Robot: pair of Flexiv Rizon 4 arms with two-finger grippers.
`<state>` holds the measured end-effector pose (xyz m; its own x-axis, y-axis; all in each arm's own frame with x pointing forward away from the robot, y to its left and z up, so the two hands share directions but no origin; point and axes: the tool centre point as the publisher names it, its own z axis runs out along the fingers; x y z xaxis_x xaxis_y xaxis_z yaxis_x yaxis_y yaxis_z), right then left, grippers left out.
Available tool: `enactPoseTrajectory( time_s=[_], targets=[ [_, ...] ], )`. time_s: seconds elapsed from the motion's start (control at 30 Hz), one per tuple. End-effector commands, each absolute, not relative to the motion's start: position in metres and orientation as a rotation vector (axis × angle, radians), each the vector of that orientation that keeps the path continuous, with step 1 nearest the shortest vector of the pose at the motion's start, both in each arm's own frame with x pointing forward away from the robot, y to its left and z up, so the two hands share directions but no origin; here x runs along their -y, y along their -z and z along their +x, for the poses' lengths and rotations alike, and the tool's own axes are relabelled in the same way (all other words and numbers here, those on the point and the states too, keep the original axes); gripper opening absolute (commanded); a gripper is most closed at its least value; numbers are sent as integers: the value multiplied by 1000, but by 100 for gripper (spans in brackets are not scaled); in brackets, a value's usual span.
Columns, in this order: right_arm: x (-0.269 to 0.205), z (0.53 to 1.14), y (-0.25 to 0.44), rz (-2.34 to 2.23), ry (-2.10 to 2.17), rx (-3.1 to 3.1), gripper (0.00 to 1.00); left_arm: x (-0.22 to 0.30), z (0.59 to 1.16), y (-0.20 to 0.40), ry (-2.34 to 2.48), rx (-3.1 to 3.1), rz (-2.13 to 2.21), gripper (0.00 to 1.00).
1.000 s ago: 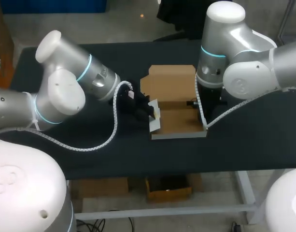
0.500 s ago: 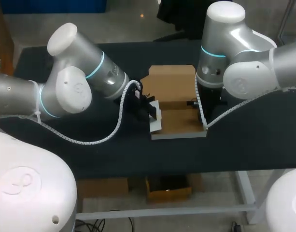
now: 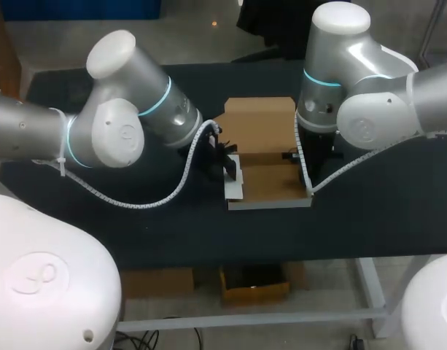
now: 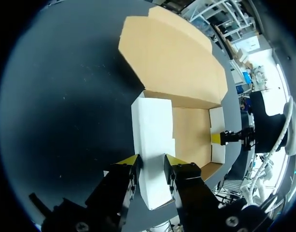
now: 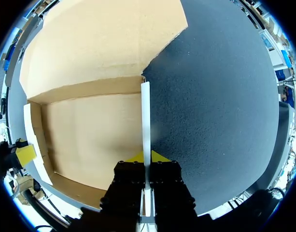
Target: Assemble the packaging by folding the flat box into shape, placing the metal phone stand inside, and closing the box properly
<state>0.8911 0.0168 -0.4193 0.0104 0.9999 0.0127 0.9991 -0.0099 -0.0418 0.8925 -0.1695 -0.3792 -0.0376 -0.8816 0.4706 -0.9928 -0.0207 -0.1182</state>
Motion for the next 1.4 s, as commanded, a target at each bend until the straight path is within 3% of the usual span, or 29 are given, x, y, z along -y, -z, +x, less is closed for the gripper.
enactPoseTrajectory(
  time_s=[0.03,0.73,1.4],
  targets=[
    [-18,892,419,-2201,-40,2182,0,173,894,379,-522,2060,2082,32],
    [-18,892,419,-2201,-40,2182,0,174,899,390,-338,2142,2202,32],
    [-18,892,419,-2201,-40,2182,0,161,902,397,-200,2169,2281,25]
  ],
)
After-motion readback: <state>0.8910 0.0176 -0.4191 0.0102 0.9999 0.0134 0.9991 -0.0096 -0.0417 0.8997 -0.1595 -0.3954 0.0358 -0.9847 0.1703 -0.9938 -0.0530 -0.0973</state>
